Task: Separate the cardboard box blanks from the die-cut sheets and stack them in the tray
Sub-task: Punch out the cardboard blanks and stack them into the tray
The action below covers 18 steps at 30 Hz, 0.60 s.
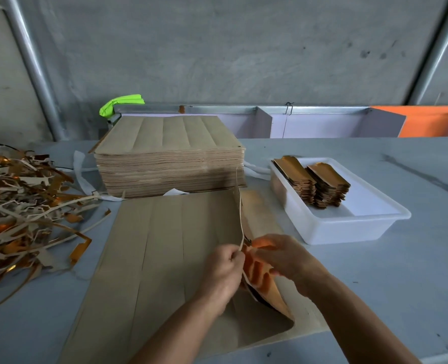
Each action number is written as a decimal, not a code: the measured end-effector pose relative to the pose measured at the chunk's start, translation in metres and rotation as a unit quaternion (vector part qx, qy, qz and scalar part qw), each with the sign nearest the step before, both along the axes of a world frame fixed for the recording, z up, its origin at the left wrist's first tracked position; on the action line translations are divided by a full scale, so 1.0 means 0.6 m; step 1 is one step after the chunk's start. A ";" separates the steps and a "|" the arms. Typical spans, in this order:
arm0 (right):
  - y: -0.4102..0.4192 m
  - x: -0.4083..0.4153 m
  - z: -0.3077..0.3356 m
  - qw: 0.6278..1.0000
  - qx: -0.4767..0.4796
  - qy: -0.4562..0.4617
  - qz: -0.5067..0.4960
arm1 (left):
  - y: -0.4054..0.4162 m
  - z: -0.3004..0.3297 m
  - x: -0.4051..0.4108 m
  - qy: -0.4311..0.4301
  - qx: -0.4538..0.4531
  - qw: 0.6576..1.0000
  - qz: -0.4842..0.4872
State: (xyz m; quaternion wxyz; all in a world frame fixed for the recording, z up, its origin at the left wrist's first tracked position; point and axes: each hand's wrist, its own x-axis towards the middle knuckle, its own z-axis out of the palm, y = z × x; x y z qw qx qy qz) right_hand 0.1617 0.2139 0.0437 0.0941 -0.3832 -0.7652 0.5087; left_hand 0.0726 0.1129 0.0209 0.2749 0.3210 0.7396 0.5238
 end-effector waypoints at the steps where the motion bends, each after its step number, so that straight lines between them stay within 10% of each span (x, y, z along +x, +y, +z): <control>1: -0.001 0.000 -0.003 1.000 0.008 -0.004 -0.005 | 0.002 0.001 0.002 -0.030 0.014 0.999 0.008; 5: -0.001 0.001 -0.012 0.999 -0.012 0.014 -0.026 | 0.006 0.004 0.014 -0.261 0.079 0.962 0.005; 10: 0.003 0.013 -0.019 0.998 -0.047 0.030 0.003 | 0.013 -0.004 0.014 -0.325 0.063 0.942 0.048; 18: -0.027 0.007 -0.016 0.992 0.064 -0.035 0.106 | 0.039 0.020 -0.019 -0.056 -0.050 0.991 0.110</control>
